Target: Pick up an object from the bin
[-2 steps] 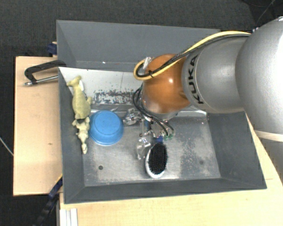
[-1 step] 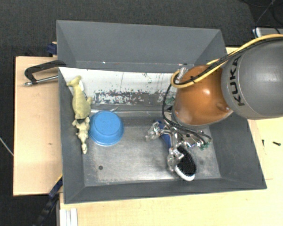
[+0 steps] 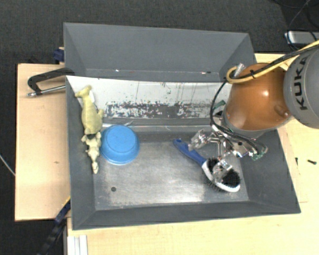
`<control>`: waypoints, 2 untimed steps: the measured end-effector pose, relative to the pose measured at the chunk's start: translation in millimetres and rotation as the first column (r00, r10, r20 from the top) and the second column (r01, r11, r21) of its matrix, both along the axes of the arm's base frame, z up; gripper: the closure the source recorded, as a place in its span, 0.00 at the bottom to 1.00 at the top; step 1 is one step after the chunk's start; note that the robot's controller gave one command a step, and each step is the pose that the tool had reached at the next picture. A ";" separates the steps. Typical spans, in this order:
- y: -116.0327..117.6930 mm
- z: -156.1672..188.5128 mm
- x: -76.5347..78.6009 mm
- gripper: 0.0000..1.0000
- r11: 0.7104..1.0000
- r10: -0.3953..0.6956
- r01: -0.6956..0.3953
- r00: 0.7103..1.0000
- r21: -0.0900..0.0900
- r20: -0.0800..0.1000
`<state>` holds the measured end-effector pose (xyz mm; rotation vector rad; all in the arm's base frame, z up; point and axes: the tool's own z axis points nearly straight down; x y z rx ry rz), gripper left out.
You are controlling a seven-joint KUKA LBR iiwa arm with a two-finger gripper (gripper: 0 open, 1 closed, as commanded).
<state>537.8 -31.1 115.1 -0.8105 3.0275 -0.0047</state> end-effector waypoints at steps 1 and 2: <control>-16.4 -25.9 38.5 0.00 0.983 0.184 -0.184 0.983 0.002 0.019; -43.0 -42.2 57.5 0.00 0.995 -0.096 0.096 0.995 0.004 0.003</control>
Offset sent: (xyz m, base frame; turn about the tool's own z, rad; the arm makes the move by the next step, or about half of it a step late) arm 0.0305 -0.0197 -0.0350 -0.1874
